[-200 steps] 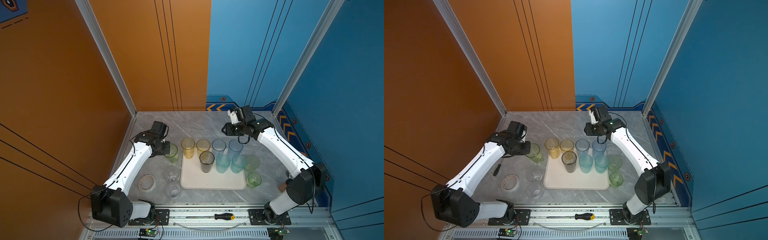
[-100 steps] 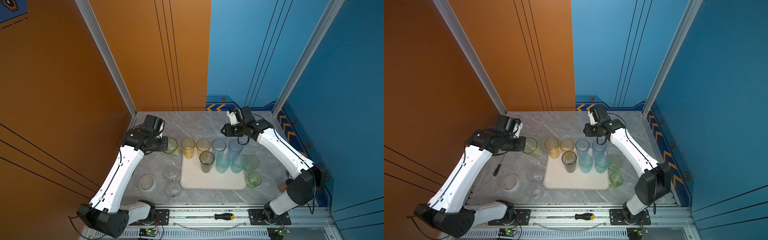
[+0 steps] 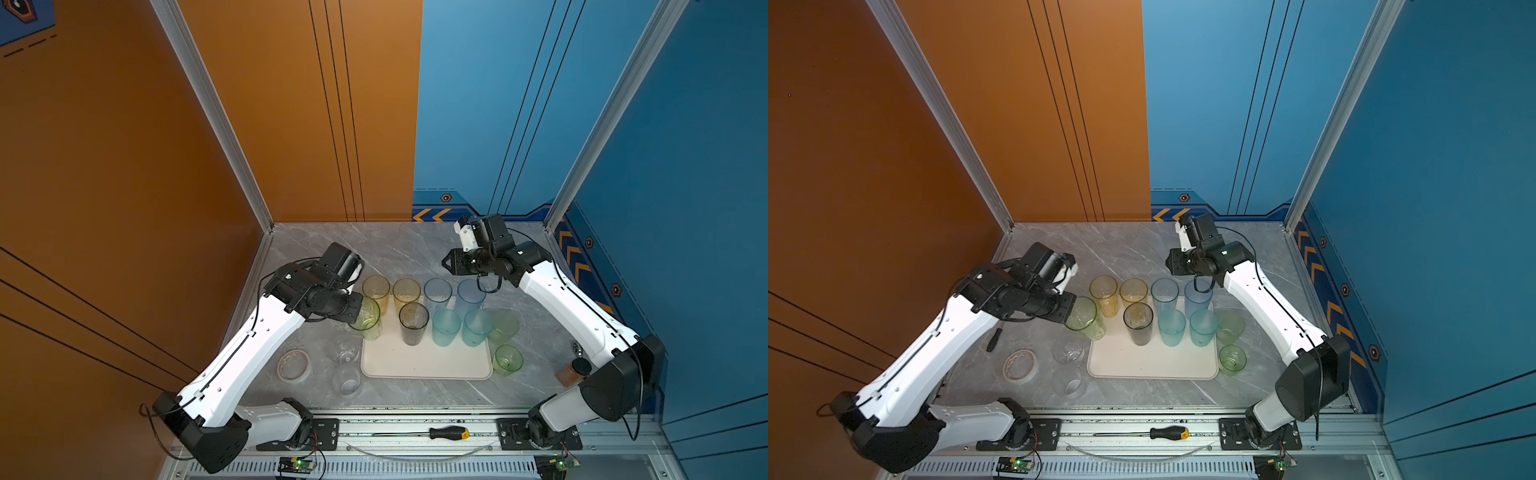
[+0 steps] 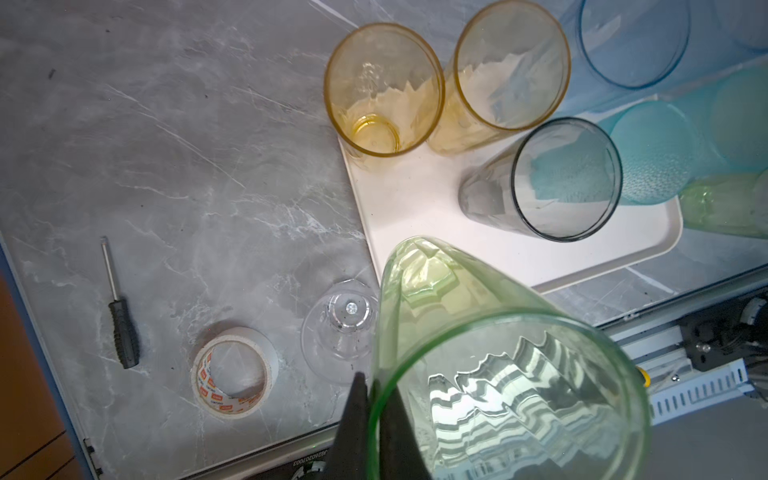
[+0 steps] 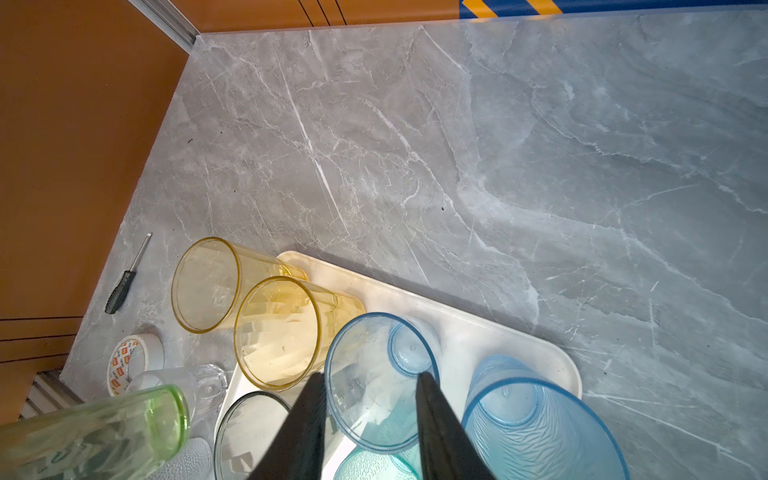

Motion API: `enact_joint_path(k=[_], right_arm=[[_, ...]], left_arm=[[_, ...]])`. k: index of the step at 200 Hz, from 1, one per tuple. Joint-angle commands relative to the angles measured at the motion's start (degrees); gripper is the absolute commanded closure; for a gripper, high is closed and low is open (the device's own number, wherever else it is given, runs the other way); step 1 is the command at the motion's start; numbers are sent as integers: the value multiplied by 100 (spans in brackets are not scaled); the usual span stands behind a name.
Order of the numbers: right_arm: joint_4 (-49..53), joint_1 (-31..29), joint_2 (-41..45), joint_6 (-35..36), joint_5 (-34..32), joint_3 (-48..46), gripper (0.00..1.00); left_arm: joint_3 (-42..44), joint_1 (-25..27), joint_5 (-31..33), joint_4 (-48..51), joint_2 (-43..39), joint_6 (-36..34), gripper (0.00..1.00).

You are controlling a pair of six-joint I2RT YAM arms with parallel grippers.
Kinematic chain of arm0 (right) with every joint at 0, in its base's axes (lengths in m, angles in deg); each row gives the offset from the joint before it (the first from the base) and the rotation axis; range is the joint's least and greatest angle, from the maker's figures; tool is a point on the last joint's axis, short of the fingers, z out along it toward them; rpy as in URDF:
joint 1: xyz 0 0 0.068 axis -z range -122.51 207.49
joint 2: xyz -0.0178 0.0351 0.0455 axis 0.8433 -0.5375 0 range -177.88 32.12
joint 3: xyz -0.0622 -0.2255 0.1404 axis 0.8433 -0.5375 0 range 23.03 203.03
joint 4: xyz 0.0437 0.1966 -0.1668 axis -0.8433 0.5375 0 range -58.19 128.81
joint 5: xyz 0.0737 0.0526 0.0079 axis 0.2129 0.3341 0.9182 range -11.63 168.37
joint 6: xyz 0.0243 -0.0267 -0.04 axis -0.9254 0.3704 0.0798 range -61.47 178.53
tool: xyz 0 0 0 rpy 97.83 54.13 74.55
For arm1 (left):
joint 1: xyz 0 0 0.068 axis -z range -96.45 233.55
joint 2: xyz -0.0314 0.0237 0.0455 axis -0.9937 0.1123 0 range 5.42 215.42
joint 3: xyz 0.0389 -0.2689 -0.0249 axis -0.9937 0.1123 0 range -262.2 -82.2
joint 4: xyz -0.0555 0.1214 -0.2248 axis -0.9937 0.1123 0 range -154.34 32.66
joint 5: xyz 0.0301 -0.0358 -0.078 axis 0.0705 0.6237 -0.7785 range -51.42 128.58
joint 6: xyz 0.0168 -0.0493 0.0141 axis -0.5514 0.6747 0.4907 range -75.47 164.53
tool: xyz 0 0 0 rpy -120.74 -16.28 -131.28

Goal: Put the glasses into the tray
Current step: 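Lift the green glass with the left gripper and carry it over the tray, then lower the green glass onto the tray beside the yellow glasses and open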

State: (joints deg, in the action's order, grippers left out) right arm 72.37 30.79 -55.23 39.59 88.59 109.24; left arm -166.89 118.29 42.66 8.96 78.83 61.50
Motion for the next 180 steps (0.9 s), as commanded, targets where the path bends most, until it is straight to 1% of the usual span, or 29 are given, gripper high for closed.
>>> enact_joint_path(k=[1, 18, 67, 127, 180], right_arm=[[145, -37, 181, -13, -183, -104, 65], [140, -33, 224, -18, -207, -147, 65], [172, 42, 307, 4, -248, -193, 65], [216, 86, 230, 13, -248, -133, 65], [259, 95, 122, 31, -240, -48, 65]], left_arm=[[212, 164, 106, -327, 185, 183, 97], [312, 173, 86, -613, 312, 152, 97], [359, 173, 250, -766, 806, -66, 97], [731, 61, 209, -1349, 978, -149, 97], [857, -28, 120, -1584, 1222, -212, 97]])
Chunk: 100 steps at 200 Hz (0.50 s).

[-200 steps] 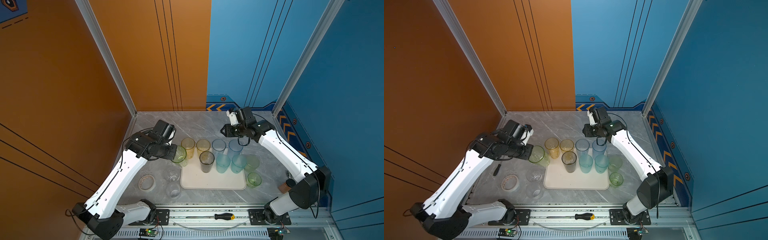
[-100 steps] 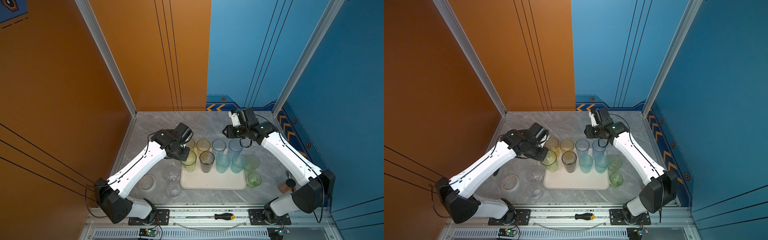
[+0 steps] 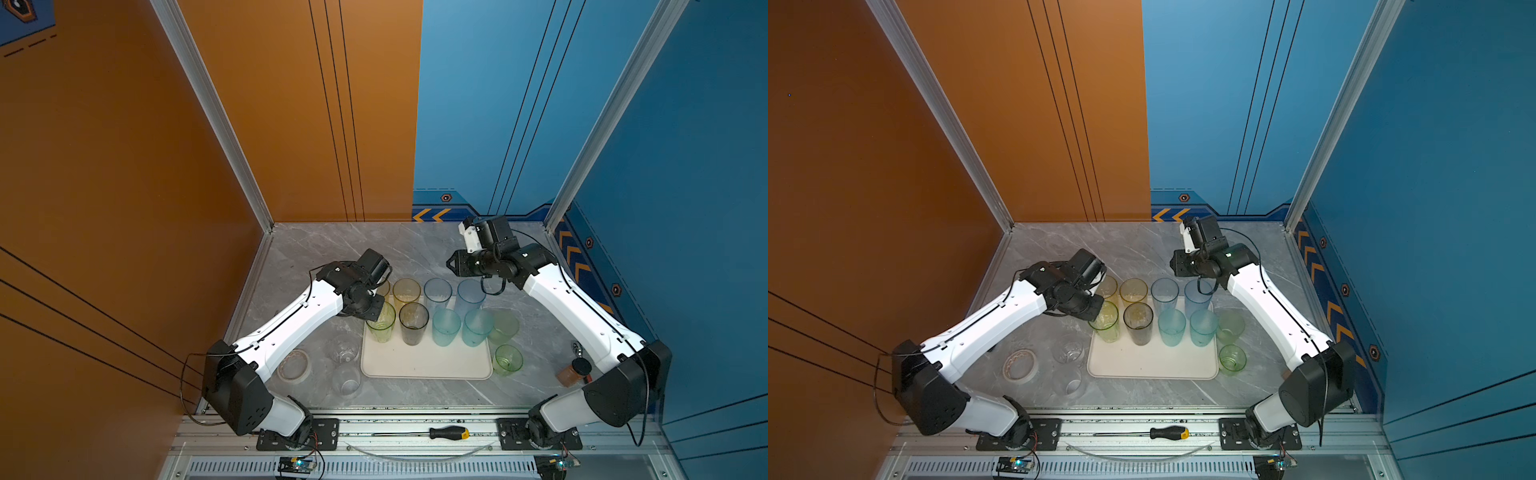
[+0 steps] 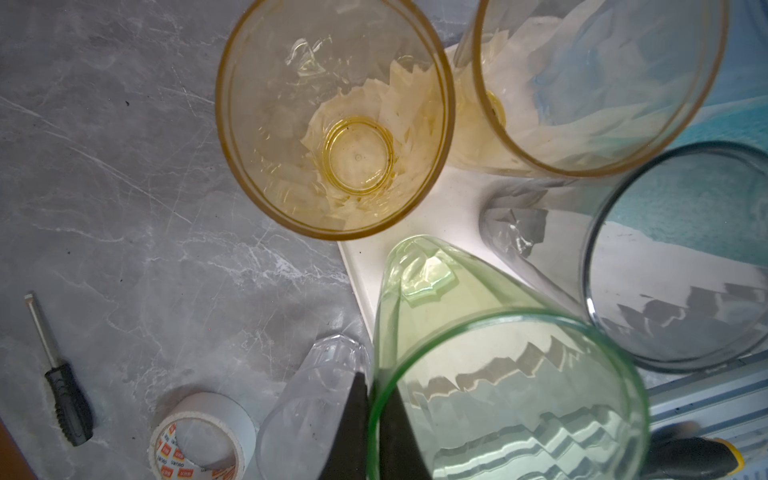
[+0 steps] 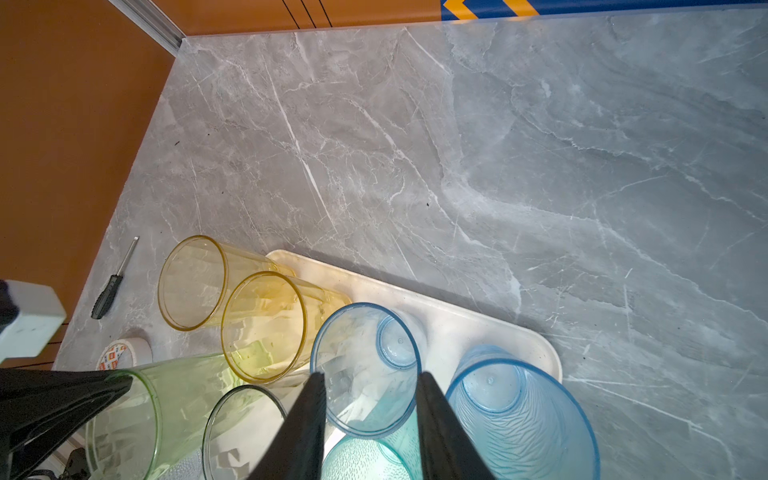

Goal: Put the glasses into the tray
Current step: 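Lower the green glass onto the tray beside the yellow glasses and open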

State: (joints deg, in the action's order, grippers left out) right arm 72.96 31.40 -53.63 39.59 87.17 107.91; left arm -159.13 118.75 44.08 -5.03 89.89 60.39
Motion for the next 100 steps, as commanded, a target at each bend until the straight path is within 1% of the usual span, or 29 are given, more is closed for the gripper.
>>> enact_joint_path(k=[1, 100], right_arm=[[201, 33, -42, 31, -98, 83, 65], [209, 69, -190, 30, -98, 129, 65]], left_arm=[[81, -74, -18, -189, 120, -105, 97], [125, -232, -99, -312, 345, -215, 96]])
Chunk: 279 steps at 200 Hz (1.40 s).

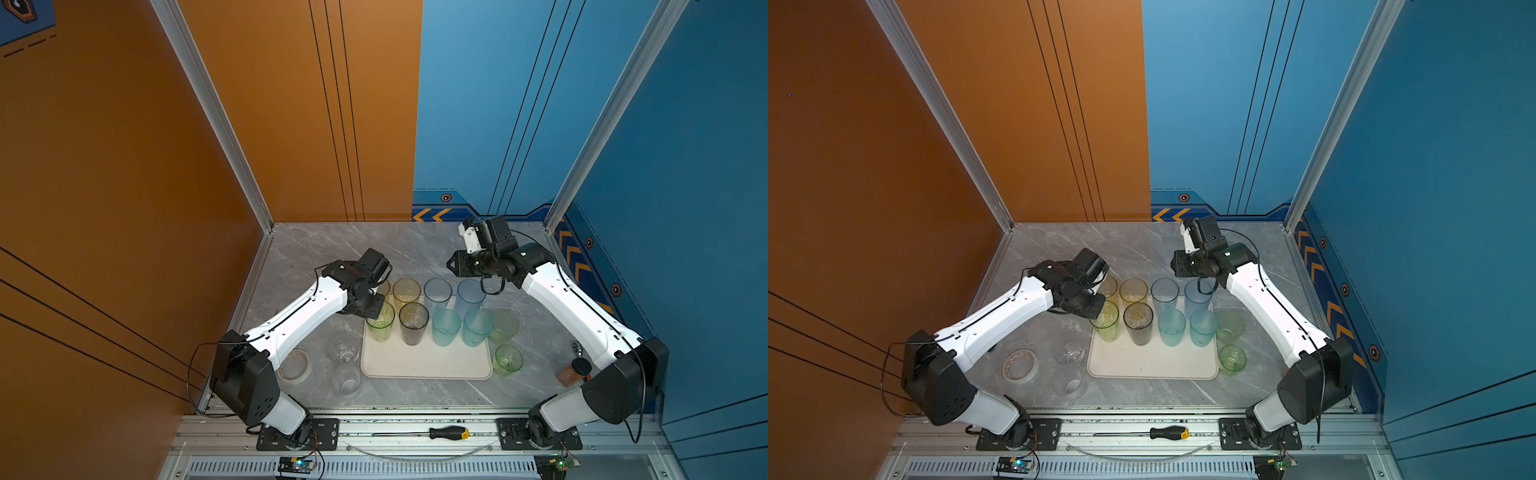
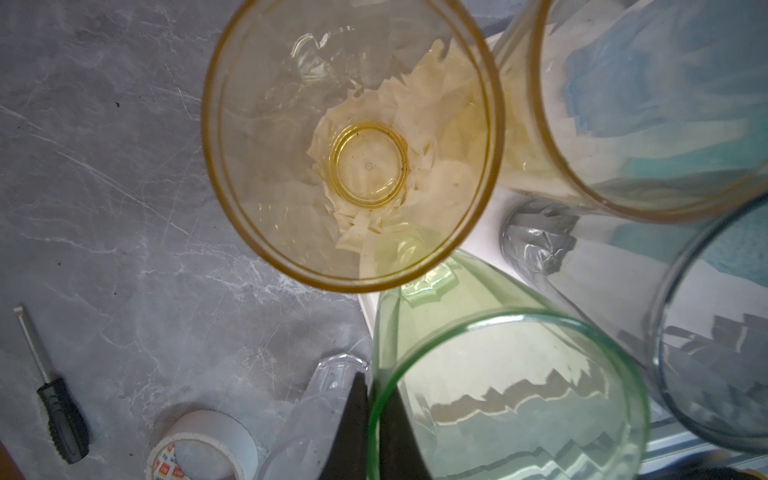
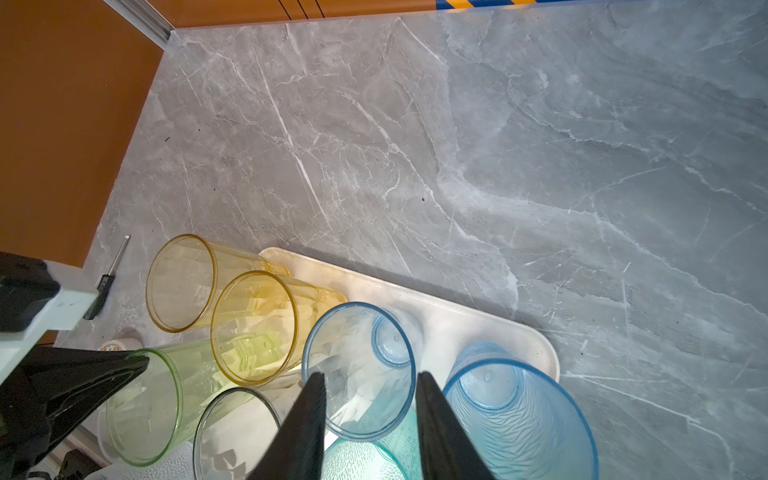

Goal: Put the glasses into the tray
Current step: 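Lower the green glass onto the tray beside the yellow glasses and open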

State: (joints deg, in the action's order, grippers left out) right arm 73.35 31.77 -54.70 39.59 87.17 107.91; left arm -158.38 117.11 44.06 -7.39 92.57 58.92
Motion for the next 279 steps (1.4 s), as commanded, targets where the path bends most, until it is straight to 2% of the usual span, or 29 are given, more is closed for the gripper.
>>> enact_joint_path(k=[1, 96, 140, 217, 279], right_arm=[[165, 36, -81, 30, -98, 131, 65], [170, 40, -168, 22, -76, 141, 65], [167, 40, -177, 22, -68, 129, 65], [161, 14, -168, 13, -56, 129, 65], [163, -4, -164, 11, -73, 118, 65]], left_arm=[[55, -69, -98, -77, 75, -68, 96], [93, -95, -187, -85, 222, -86, 92], [139, -95, -125, -83, 157, -59, 81], [150, -87, -91, -67, -87, -40, 80], [96, -95, 121, -76, -723, -33, 80]])
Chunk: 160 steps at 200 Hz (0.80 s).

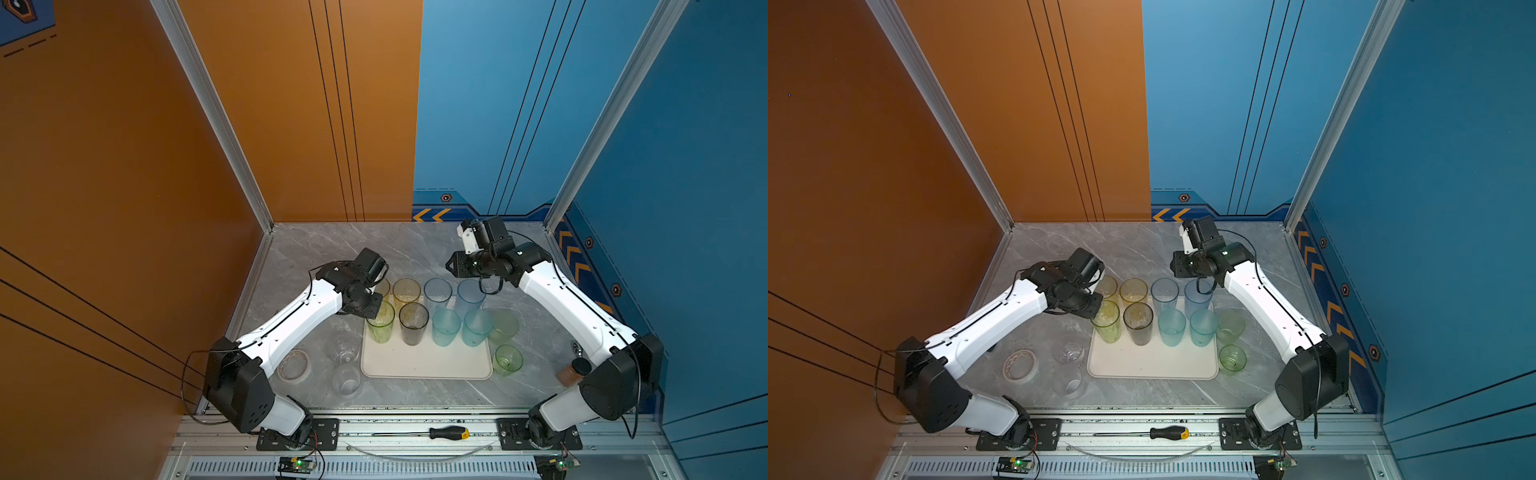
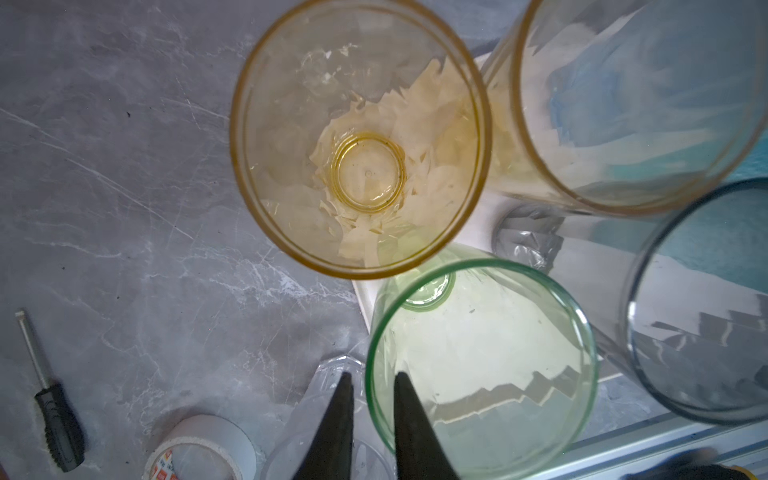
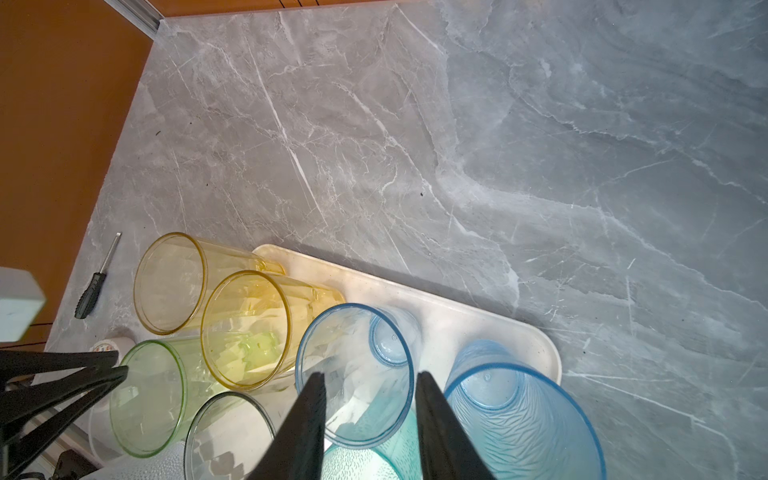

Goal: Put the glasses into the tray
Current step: 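Lower the green glass onto the tray beside the yellow glasses and open, then raise the left gripper to the far corner while the right reaches for the clear glass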

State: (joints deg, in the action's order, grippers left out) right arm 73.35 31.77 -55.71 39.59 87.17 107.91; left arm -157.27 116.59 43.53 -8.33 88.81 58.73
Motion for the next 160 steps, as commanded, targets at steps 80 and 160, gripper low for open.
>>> enact_joint_path(k=[80, 160], right_arm=[[160, -30, 62, 41, -91, 124, 65], [641, -1014, 59, 794, 1001, 1204, 66]], left_arm=[[-166, -154, 1406, -661, -1577, 315, 80], [-34, -854, 1845, -1516, -2296, 663, 78]])
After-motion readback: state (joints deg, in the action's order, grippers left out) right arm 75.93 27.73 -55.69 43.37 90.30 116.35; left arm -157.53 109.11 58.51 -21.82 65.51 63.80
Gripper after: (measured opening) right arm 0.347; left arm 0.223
